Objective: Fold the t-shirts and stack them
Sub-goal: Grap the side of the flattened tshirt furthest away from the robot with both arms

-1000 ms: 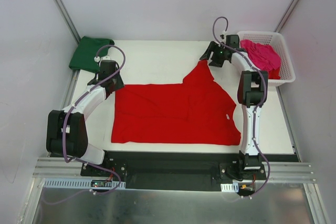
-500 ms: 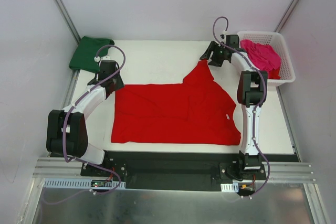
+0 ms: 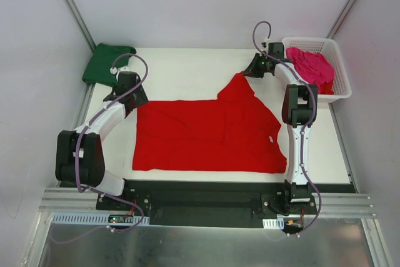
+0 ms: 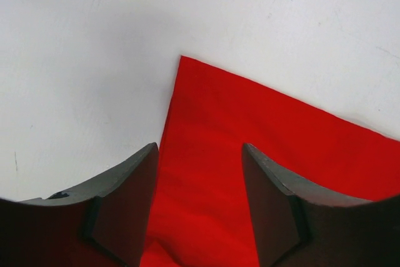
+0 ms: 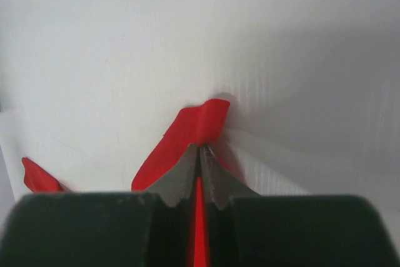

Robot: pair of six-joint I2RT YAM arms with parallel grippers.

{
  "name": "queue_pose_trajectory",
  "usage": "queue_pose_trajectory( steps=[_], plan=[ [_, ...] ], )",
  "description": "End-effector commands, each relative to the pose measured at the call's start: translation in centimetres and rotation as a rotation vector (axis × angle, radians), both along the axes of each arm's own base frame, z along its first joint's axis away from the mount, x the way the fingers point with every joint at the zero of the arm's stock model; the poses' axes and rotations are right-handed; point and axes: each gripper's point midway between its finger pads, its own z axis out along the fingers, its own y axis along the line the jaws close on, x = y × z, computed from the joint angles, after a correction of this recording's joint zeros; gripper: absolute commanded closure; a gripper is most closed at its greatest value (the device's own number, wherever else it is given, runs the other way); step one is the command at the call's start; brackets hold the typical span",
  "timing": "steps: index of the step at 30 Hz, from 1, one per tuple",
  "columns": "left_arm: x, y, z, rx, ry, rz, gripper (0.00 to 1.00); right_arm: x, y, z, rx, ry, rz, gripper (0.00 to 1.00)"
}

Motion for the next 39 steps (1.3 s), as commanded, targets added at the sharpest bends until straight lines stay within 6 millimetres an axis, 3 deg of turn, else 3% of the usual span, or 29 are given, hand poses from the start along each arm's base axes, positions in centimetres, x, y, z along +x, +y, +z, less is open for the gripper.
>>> queue_pose_trajectory(
  steps=[1, 8, 9, 10, 16, 23, 39],
  plan=[
    [1.0, 1.6, -0.2, 0.021, 0.000, 0.031, 0.41, 0.6, 0.2, 1.2, 0.020, -0.038, 0.013, 0.98],
    [3.8, 2.0, -2.1, -0.073, 0.065, 0.003, 0.44, 0.5, 0.2, 1.2, 0.024, -0.037, 0.018, 0.98],
    [4.0, 2.9, -2.3, -0.074, 0.070, 0.021, 0.44, 0.4, 0.2, 1.2, 0.024, -0.037, 0.018, 0.98],
    [4.8, 2.9, -1.8, -0.080, 0.056, 0.016, 0.45, 0.4, 0.2, 1.2, 0.026, -0.038, 0.018, 0.98],
    [6.6, 2.1, -3.2, -0.122, 0.085, -0.019, 0.51, 0.5, 0.1, 1.3, 0.029, -0.040, 0.014, 0.98],
    [6.5, 2.1, -5.0, -0.164, 0.133, -0.016, 0.52, 0.6, 0.0, 1.2, 0.038, -0.037, 0.009, 0.98],
    [6.6, 1.9, -6.2, -0.225, 0.212, -0.011, 0.56, 0.4, -0.1, 1.6, 0.045, -0.045, 0.005, 0.98]
  ],
)
